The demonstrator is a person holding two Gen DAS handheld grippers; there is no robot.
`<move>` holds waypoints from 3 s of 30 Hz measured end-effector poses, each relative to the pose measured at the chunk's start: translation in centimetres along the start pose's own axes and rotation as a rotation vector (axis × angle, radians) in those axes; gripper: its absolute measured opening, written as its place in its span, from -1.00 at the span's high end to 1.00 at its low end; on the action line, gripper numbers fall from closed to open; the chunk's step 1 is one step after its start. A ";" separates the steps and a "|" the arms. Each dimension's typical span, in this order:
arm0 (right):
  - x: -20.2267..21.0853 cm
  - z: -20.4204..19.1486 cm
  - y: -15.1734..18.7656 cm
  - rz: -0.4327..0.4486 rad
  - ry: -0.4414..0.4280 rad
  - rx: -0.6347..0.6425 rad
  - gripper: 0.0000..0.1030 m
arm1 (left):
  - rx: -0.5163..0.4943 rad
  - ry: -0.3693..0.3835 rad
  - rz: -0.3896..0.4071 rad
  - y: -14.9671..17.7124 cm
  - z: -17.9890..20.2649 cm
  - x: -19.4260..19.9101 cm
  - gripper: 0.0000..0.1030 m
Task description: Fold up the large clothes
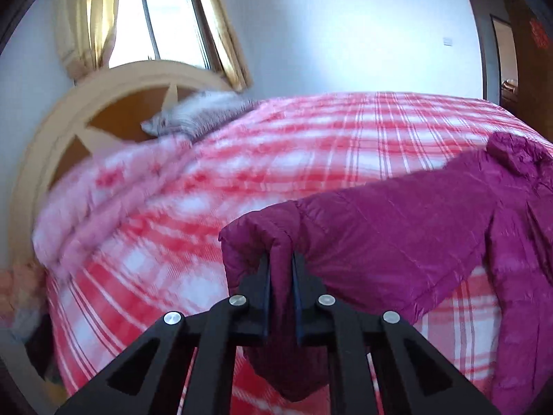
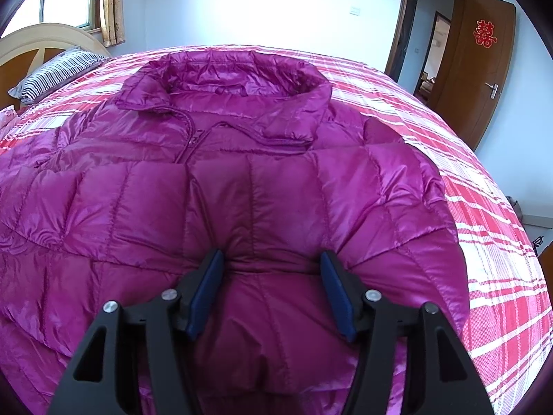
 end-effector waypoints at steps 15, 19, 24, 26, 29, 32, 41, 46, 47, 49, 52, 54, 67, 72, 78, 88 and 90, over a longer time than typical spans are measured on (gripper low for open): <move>0.0 0.2 0.0 0.002 -0.009 -0.008 -0.20 | -0.172 0.188 0.456 -15.7 12.3 14.7 0.82; 0.0 0.2 0.0 0.002 -0.013 -0.011 -0.20 | -0.233 0.292 0.484 -16.1 19.1 16.2 0.82; 0.0 0.3 -0.1 0.002 -0.021 -0.019 -0.20 | -0.289 0.393 0.445 -14.9 27.1 15.5 0.82; 0.1 0.2 0.0 0.007 -0.022 -0.018 -0.21 | -0.302 0.421 0.417 -14.2 29.4 14.6 0.82; 0.1 0.3 -0.1 0.005 -0.031 -0.025 -0.21 | -0.317 0.459 0.380 -13.3 32.1 13.4 0.82; 0.1 0.4 -0.1 0.005 -0.038 -0.031 -0.21 | -0.338 0.478 0.367 -12.8 34.3 12.9 0.81; 0.1 0.9 -0.2 0.004 -0.080 -0.066 -0.22 | -0.378 0.422 0.554 -13.7 34.1 18.6 -0.83; 0.2 1.0 -0.2 0.005 -0.089 -0.071 -0.22 | -0.332 0.259 0.491 -14.2 30.6 13.3 -0.84; 0.1 1.0 -0.2 0.005 -0.090 -0.072 -0.22 | -0.324 0.205 0.454 -13.9 30.1 11.2 -0.84; 0.3 1.1 -0.1 0.005 -0.093 -0.074 -0.22 | -0.322 0.148 0.311 -13.0 29.9 6.2 -0.84; 0.3 1.3 -0.2 0.009 -0.107 -0.087 -0.22 | -0.332 0.185 0.136 -10.8 31.1 1.1 -0.84; 0.7 1.7 -0.3 0.021 -0.129 -0.111 -0.22 | -0.341 0.201 0.116 -10.2 31.8 0.3 -0.84; 11.2 1.0 -3.5 0.190 -0.304 -0.262 0.18 | -0.321 0.254 0.129 -9.5 32.4 0.5 -0.84; 6.0 -2.7 -2.0 0.040 -0.337 -0.200 0.18 | -0.171 0.240 0.183 -10.4 27.3 1.4 -0.84; 3.3 -1.9 0.4 0.007 -0.293 -0.171 0.14 | -0.084 0.193 0.206 -13.9 23.5 0.5 -0.84; 3.3 -1.8 1.0 0.008 -0.310 -0.172 0.08 | -0.240 0.295 0.056 -13.7 29.3 -5.9 -0.84; 3.4 -1.8 1.0 0.008 -0.316 -0.175 0.07 | -0.214 0.338 -0.003 -12.6 29.3 -7.5 -0.84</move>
Point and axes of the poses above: each gripper's, at about its wrist camera, not at the fingertips, and x roughly against the way its jaws point, z to its right, y to its underside, the point moved 4 cm from there along -x, roughly the way its jaws point, and after that the axes turned 14 degrees about -x, right-handed, at the moved point
